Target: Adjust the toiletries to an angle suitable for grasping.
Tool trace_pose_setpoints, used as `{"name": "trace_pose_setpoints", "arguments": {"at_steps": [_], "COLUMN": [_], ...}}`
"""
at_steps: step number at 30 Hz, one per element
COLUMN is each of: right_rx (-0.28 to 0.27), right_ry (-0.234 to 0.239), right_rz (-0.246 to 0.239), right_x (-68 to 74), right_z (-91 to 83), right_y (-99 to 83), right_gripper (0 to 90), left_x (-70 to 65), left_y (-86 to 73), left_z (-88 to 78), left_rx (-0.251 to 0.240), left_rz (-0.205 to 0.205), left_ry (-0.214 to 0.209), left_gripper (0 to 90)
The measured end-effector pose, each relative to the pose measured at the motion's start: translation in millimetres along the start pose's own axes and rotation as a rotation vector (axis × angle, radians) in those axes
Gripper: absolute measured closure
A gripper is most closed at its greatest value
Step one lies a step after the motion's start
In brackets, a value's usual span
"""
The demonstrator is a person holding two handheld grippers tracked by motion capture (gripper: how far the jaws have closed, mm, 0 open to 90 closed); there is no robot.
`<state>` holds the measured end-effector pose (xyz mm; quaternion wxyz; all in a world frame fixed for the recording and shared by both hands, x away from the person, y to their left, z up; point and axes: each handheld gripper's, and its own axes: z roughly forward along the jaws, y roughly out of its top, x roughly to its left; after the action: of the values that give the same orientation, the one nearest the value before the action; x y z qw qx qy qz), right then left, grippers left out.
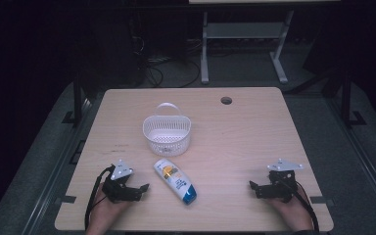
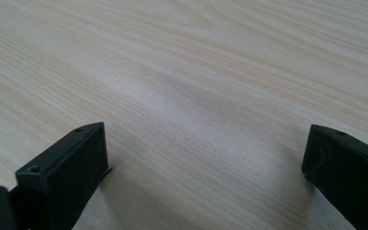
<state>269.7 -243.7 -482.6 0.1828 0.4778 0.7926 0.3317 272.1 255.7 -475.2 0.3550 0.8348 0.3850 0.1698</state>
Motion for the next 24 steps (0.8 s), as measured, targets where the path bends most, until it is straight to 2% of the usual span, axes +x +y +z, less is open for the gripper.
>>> {"name": "trace_pose_setpoints", "arguments": {"at_steps": [12,17,19,21,22,23,24], "right_rx": [0.0,0.0,0.0,0.0,0.0,0.0,0.0], "right_ry": [-0.002,-0.002,-0.003,-0.003,-0.002,-0.002,-0.002], "right_rz": [0.001,0.001,0.001,0.001,0.001,0.001,0.001], "right_x": [-0.4,-0.4,-0.4,-0.4,-0.4,-0.4,-0.4], "right_z": [0.3,0.3,0.3,0.3,0.3,0.3,0.3], "right_y": [0.3,0.3,0.3,0.3,0.3,0.3,0.3], "right_gripper": [1.2,1.2,1.2,1.2,1.2,1.2,1.2], "left_x": [0.1,0.6,1.3,1.8,1.7,1.5,0.4], "left_y": [-1.2,-0.8,0.2,1.8,3.0,4.2,6.5], "left_z": [-1.5,-5.6,-7.9,-11.3,-12.7,-13.8,-15.6], "left_rx": [-0.006,-0.002,-0.003,-0.009,-0.011,-0.013,-0.015], "left_rz": [0.0,-0.002,-0.011,-0.013,-0.016,-0.011,-0.004], "left_ry": [-0.003,0.0,-0.012,-0.031,-0.042,-0.056,-0.072], "left_gripper": [15.1,25.5,28.2,36.1,44.8,44.8,52.6]}}
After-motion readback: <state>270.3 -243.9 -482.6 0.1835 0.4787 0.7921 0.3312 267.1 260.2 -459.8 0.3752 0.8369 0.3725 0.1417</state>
